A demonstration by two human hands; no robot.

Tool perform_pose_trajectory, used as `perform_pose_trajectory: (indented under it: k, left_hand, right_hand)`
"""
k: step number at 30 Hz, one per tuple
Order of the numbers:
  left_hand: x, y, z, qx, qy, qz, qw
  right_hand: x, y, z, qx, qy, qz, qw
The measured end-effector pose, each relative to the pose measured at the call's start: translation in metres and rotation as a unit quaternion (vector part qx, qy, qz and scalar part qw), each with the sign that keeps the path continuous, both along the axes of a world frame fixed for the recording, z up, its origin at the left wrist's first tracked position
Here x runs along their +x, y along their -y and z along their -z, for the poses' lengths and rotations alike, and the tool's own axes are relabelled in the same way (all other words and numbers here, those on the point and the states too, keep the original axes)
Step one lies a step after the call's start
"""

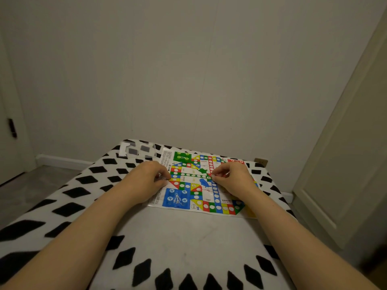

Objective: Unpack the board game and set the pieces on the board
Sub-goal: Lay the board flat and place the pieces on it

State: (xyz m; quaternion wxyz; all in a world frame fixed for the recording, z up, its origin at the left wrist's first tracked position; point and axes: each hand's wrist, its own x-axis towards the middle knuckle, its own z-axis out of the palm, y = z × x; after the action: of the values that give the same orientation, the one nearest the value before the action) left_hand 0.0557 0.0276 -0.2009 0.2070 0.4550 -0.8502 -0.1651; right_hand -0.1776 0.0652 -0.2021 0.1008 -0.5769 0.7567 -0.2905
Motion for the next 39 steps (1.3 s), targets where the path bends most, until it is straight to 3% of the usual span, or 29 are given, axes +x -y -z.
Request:
perform_pose_trajectory:
  k: [14, 23, 27, 34, 39]
  left_hand:
    - [0.005, -0.002, 0.0, -0.035, -0.027, -0.011, 0.999]
    - [0.016, -0.03, 0.004, -0.102, -0.073, -0.048, 0.991]
    - [0.024, -0.044, 0.009, -0.099, -0.07, -0.061, 0.991]
    - [0.03, -0.073, 0.017, -0.132, -0.041, -0.064, 0.988]
    - [0.032, -0.085, 0.019, -0.134, -0.034, -0.05, 0.989]
  right_hand:
    - [-0.012, -0.063, -0.01, -0.164, 0.072, 0.057, 0.982]
    - [-0.013, -0.132, 0.007, -0.198, -0.023, 0.127, 0.972]
    - [-0.011, -0.153, 0.013, -0.142, -0.075, 0.164, 0.973]
    - [0.002, -0.168, 0.009, -0.098, -0.18, 0.124, 0.971]
    - [0.006, -0.173, 0.012, -0.109, -0.185, 0.11, 0.97]
